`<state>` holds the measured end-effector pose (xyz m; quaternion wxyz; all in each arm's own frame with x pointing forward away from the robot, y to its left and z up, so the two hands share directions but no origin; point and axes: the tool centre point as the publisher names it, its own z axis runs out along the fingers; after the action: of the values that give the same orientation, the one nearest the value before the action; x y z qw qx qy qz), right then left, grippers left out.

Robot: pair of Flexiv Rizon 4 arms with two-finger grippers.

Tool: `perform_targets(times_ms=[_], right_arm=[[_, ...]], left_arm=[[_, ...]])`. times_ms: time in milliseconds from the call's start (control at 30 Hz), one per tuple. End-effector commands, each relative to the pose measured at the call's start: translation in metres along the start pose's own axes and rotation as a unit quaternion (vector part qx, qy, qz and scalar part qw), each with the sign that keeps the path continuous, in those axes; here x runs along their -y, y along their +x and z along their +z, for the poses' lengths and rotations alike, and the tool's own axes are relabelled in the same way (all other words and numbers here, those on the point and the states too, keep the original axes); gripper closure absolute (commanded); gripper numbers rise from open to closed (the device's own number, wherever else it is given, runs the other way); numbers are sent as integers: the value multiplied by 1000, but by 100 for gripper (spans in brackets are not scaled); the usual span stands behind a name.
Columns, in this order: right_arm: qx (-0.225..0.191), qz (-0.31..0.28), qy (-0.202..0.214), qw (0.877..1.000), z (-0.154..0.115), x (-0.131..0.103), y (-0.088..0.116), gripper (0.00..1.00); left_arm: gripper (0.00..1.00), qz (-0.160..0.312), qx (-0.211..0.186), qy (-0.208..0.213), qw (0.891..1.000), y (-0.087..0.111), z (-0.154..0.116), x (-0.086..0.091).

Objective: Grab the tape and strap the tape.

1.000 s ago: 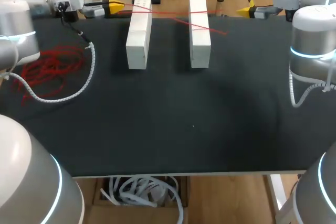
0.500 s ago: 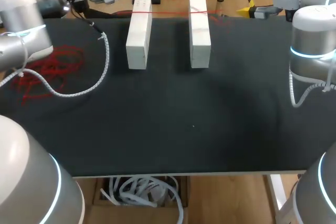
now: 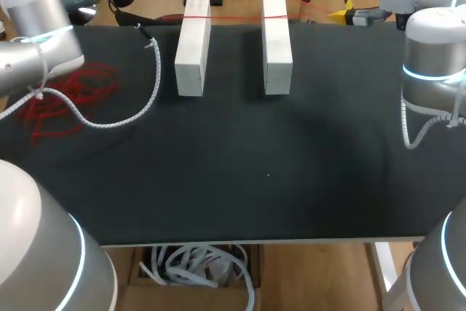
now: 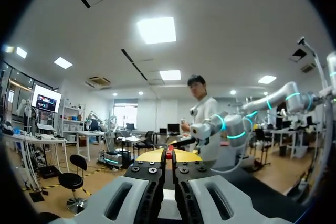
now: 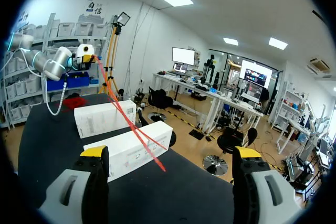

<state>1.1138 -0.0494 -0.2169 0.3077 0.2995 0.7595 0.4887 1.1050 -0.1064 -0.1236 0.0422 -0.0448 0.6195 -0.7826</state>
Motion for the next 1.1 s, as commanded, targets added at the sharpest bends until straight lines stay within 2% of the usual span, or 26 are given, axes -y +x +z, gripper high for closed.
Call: perform_targets(times_ms=[33,600,667,833,967,1100], right_arm=[[0,0,0,1000,0,0,0,0],[0,0,0,1000,0,0,0,0],[0,0,0,1000,0,0,0,0],[0,0,0,1000,0,0,0,0],[0,0,0,1000,0,0,0,0],[0,0,0,1000,0,0,0,0]], left_arm=[[100,0,3,-2,1000,2,3,2],[100,0,3,-2,1000,2,3,2],[100,8,-14,-10,1000,5,12,3],[100,32,-60,2,998,11,33,7],[100,29,-83,2,996,17,49,10],[100,18,-89,46,995,20,60,13]])
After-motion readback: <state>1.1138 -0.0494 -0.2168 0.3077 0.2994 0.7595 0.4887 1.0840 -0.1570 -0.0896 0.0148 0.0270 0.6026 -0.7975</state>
